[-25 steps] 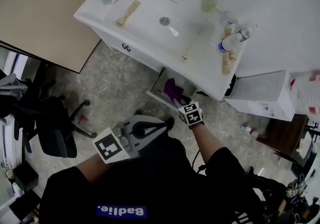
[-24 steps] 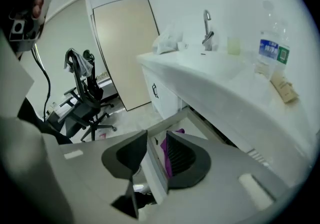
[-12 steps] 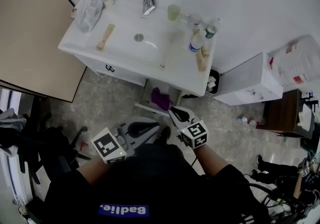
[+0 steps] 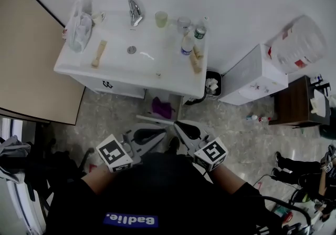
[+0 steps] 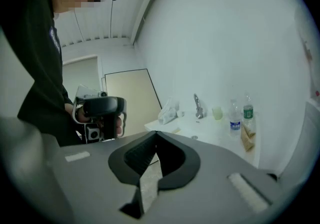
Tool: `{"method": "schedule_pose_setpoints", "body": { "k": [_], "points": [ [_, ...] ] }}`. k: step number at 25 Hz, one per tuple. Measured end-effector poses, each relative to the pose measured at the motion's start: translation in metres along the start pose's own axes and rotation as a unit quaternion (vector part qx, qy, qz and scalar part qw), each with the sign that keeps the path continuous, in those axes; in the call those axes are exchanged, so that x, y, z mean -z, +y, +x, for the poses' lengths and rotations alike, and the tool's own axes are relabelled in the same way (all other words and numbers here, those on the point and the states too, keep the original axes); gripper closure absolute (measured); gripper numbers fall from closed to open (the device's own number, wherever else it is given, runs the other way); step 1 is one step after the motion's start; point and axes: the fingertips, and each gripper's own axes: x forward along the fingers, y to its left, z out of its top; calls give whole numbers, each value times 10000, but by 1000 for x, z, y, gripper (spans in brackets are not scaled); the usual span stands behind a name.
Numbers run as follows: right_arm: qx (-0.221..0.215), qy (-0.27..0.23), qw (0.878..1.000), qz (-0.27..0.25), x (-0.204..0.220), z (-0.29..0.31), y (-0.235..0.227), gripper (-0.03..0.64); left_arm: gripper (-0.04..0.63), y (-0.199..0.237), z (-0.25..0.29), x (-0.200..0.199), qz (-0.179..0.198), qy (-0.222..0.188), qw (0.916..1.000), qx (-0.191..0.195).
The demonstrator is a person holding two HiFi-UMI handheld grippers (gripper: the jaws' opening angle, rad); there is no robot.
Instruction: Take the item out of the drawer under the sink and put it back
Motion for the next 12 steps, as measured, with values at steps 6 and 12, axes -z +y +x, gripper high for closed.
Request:
{"method": "schedule_pose_setpoints", "body": {
  "k": [6,12],
  "points": [
    [-64,-494,9987,-87,-37,-21,22,615,604,-11,6,-5,49,-21,9999,100],
    [-200,-731,9971,-104,-54,-29,34,615,606,-15,12,-8,70,-62,9998,169]
  ]
}}
